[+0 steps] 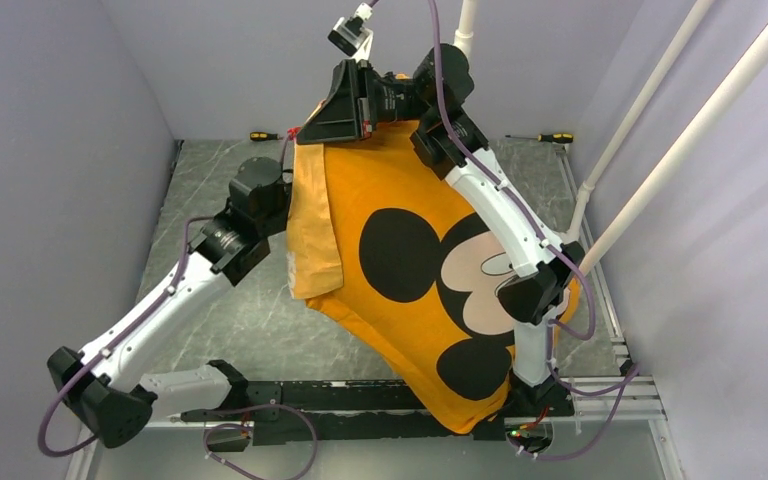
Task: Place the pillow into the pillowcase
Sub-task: Stuff the pillow into the pillowcase.
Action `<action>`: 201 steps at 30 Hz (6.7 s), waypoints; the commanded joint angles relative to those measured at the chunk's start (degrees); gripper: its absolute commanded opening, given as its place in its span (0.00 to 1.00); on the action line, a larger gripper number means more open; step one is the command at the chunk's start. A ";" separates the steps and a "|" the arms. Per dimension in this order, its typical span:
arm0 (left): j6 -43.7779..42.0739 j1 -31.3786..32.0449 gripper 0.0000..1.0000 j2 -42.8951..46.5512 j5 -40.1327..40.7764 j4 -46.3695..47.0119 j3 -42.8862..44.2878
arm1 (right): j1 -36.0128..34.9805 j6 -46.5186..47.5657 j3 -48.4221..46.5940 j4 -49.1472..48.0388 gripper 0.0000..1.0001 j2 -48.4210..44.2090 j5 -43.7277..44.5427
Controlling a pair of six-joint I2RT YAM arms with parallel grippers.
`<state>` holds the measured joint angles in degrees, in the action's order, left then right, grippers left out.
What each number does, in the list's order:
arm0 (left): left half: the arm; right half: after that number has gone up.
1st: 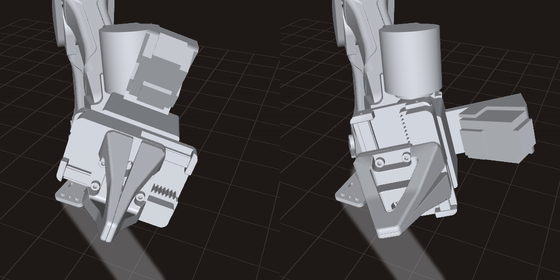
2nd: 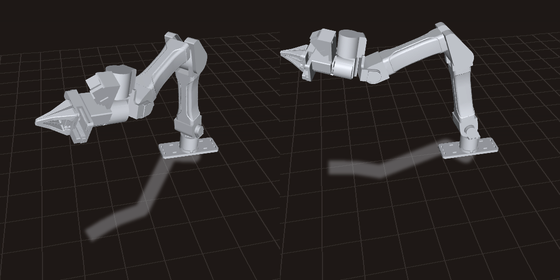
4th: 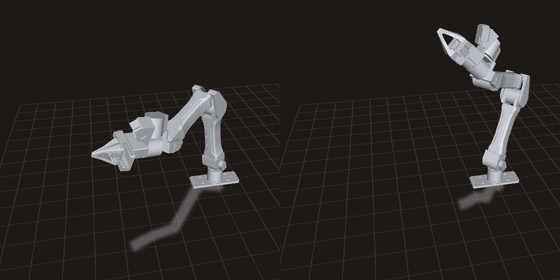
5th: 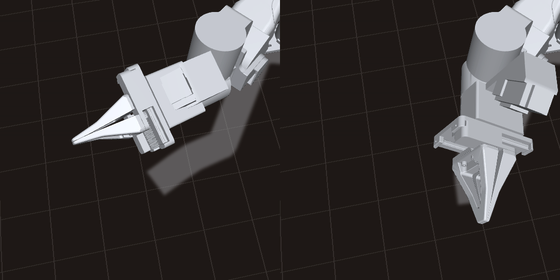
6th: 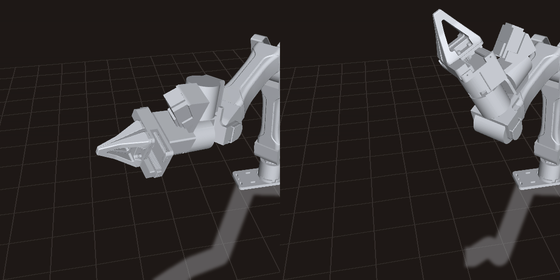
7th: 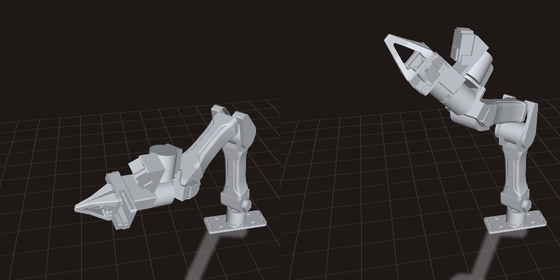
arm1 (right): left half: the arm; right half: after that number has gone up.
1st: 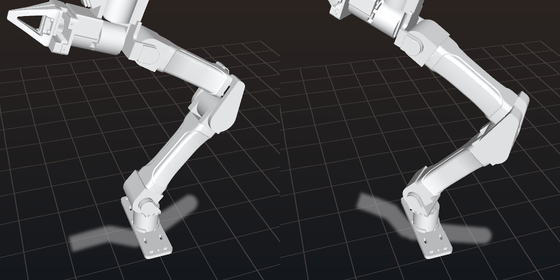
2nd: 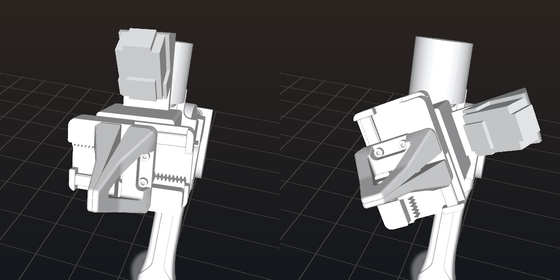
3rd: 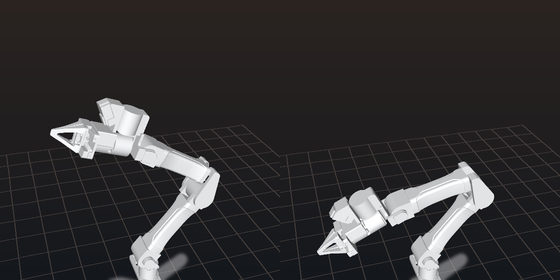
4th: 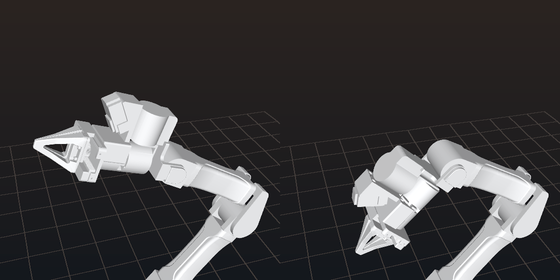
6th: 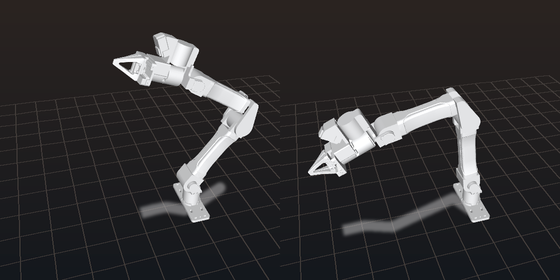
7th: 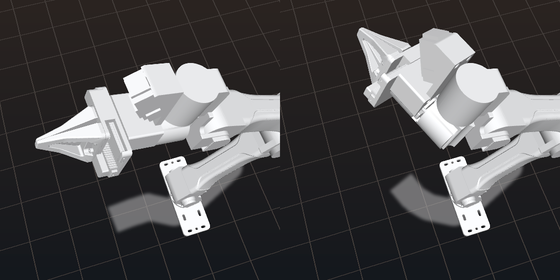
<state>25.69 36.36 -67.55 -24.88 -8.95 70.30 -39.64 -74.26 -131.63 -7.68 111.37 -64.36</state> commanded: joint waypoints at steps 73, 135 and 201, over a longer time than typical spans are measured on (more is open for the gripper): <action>-11.80 24.02 0.08 -6.36 15.42 -13.79 15.10 | 14.01 13.37 59.59 37.90 0.59 -71.10 36.74; -17.66 24.02 0.00 -17.32 51.22 -32.75 16.89 | 13.53 19.29 45.38 16.19 0.00 -59.90 29.20; -10.77 18.00 0.00 -7.10 59.27 -49.36 11.72 | 13.53 35.42 65.62 39.11 0.52 -64.17 31.84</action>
<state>17.06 56.82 -72.97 26.55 -36.53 86.48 -26.02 -39.22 -64.82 42.30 46.44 -28.77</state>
